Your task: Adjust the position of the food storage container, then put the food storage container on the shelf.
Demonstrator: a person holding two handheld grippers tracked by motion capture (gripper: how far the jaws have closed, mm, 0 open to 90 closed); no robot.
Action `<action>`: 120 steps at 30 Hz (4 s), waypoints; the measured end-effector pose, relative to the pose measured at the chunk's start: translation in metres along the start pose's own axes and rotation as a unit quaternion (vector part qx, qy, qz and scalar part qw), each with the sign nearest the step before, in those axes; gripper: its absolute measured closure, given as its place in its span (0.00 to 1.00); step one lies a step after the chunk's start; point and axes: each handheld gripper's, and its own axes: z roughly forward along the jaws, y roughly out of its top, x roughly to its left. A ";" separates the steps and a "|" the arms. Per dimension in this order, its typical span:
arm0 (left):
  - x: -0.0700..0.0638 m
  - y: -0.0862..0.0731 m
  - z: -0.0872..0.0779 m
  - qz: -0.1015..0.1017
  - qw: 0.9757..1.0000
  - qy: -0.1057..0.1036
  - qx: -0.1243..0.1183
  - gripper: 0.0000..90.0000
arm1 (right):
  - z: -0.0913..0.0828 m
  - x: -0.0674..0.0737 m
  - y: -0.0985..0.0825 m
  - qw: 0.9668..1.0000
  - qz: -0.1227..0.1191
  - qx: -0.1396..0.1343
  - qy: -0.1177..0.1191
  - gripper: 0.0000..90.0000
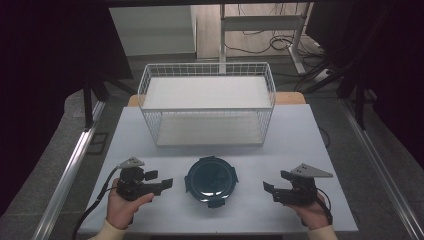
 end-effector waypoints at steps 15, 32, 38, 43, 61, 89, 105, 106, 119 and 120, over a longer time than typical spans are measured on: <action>-0.006 -0.002 0.005 -0.013 0.999 -0.030 -0.009 0.24 | 0.002 0.008 0.004 0.999 0.016 0.006 0.030 0.18; -0.001 0.001 0.035 -0.059 0.996 -0.065 0.011 0.22 | 0.041 0.034 0.035 0.995 0.037 0.035 0.090 0.13; 0.001 0.000 0.046 -0.079 0.994 -0.080 0.016 0.21 | 0.068 0.040 0.044 0.992 0.050 0.059 0.102 0.11; 0.002 -0.002 0.056 -0.092 0.991 -0.090 0.024 0.20 | 0.077 0.037 0.043 0.989 0.068 0.072 0.112 0.10; 0.005 -0.011 0.083 -0.144 0.976 -0.158 0.041 0.21 | 0.108 0.042 0.036 0.969 0.137 0.116 0.168 0.09; -0.005 -0.014 0.077 -0.165 0.971 -0.170 0.040 0.40 | 0.101 0.040 0.030 0.945 0.230 0.117 0.203 0.37; -0.012 -0.013 0.061 -0.146 0.975 -0.167 0.019 0.50 | 0.079 0.049 0.026 0.953 0.205 0.082 0.207 0.44; -0.013 -0.012 0.060 -0.145 0.975 -0.168 0.016 0.50 | 0.078 0.050 0.026 0.954 0.201 0.077 0.207 0.44; -0.023 -0.002 0.039 -0.101 0.981 -0.165 -0.008 0.52 | 0.061 0.061 0.038 0.965 0.153 0.035 0.209 0.44; -0.025 -0.001 0.037 -0.093 0.983 -0.160 -0.012 0.52 | 0.060 0.061 0.038 0.965 0.151 0.034 0.210 0.44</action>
